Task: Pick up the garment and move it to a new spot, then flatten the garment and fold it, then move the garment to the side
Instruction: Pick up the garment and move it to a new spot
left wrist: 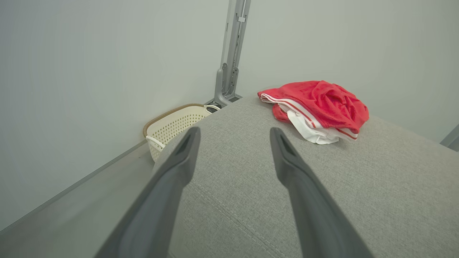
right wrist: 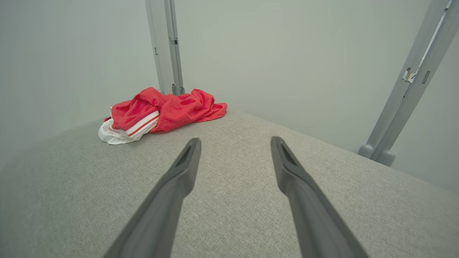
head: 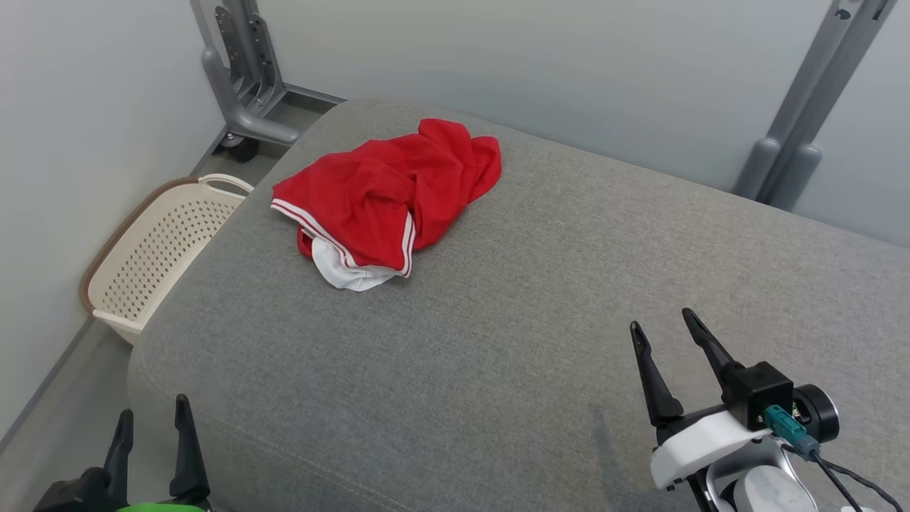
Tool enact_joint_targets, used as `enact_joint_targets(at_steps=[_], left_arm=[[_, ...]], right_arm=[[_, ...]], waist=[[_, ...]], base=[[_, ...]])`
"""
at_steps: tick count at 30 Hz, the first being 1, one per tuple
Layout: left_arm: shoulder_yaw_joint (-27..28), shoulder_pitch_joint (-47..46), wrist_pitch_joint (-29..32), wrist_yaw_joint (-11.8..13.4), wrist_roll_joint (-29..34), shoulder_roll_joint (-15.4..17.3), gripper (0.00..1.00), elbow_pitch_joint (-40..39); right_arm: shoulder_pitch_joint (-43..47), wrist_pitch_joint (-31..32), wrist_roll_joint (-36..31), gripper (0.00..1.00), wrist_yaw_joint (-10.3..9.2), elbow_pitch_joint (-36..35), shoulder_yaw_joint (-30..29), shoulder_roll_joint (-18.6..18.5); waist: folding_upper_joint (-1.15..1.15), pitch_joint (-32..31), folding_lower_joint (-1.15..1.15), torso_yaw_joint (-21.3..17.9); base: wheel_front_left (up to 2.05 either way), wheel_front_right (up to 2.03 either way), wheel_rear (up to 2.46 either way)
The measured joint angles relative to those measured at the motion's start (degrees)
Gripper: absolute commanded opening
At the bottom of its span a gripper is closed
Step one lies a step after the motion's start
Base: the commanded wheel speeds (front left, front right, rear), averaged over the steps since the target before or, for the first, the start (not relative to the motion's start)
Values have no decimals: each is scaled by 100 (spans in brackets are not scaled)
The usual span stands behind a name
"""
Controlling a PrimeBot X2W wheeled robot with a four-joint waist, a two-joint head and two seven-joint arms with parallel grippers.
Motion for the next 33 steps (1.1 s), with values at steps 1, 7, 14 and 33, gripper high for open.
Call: enact_joint_targets(at_steps=[1, 7, 14, 33], left_arm=[[16, 29, 0, 1, 1, -20, 100, -33], [16, 57, 0, -7, 19, -77, 100, -142], [-187, -604, 291, -154, -10, -73, 100, 126], [-612, -4802, 2376, -643, -1185, -454, 100, 2749]], right_arm=[[-11, 0, 1, 100, 0, 31, 23, -1], [-37, 0, 33, 100, 0, 107, 40, -1], [44, 0, -94, 100, 0, -58, -312, -9], [-722, 165, -815, 100, 0, -637, -506, -538]], waist=[[0, 0, 0, 63], [0, 20, 0, 211], [0, 196, 0, 190], [0, 2099, 0, -248]], base=[[0, 0, 0], [0, 0, 0], [0, 0, 0], [0, 0, 0]])
